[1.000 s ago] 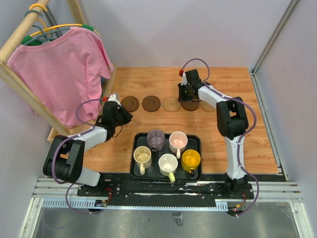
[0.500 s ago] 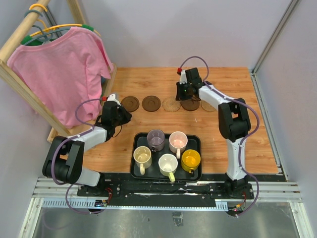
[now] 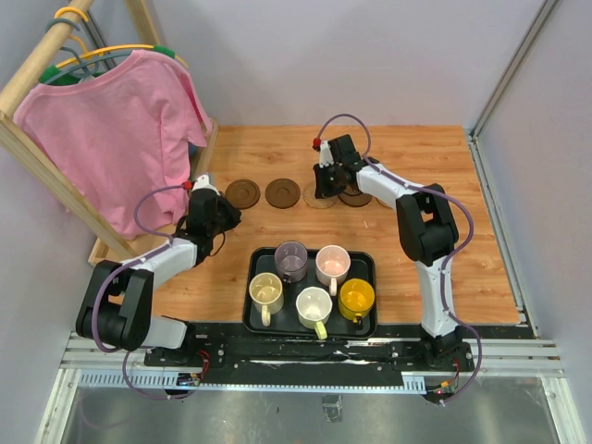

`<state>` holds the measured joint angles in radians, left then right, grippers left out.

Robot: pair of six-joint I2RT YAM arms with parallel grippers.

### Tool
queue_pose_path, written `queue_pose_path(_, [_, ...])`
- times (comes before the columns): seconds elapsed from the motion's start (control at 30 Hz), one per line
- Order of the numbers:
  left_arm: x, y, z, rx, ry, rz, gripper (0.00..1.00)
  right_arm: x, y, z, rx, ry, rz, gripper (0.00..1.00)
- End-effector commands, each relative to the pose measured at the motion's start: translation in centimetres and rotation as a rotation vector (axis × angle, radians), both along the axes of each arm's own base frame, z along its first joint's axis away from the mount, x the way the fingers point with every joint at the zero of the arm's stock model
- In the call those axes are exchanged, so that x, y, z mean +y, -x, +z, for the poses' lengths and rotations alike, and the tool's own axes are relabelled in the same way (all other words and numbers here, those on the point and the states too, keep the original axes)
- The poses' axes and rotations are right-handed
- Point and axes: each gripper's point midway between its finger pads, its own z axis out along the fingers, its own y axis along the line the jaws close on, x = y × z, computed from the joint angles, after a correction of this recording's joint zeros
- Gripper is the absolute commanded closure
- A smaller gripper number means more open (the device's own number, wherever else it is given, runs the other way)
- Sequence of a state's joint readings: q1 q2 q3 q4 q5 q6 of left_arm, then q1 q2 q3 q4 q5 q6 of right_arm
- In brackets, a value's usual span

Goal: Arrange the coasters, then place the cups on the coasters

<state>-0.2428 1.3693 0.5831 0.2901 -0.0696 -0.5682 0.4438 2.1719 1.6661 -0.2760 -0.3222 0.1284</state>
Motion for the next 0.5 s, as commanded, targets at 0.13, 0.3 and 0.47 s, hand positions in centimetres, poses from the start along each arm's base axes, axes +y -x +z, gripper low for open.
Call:
queue_pose_path(0.13, [1.8,-0.3,0.3,-0.005,0.034,0.068,0.93,0.2,1.2,-2.6,0.06,0.03,0.018,0.91])
queue_pose_path(0.3, [1.6,-0.6,0.3,-0.002,0.031,0.057,0.93,0.4,0.9,-3.3,0.071,0.033,0.021,0.91])
queue_pose_path(0.47, [1.4,-0.7,-0.1,0.008,0.032,0.047,0.93,0.6,0.6,-3.6,0.078,0.032,0.025,0.91])
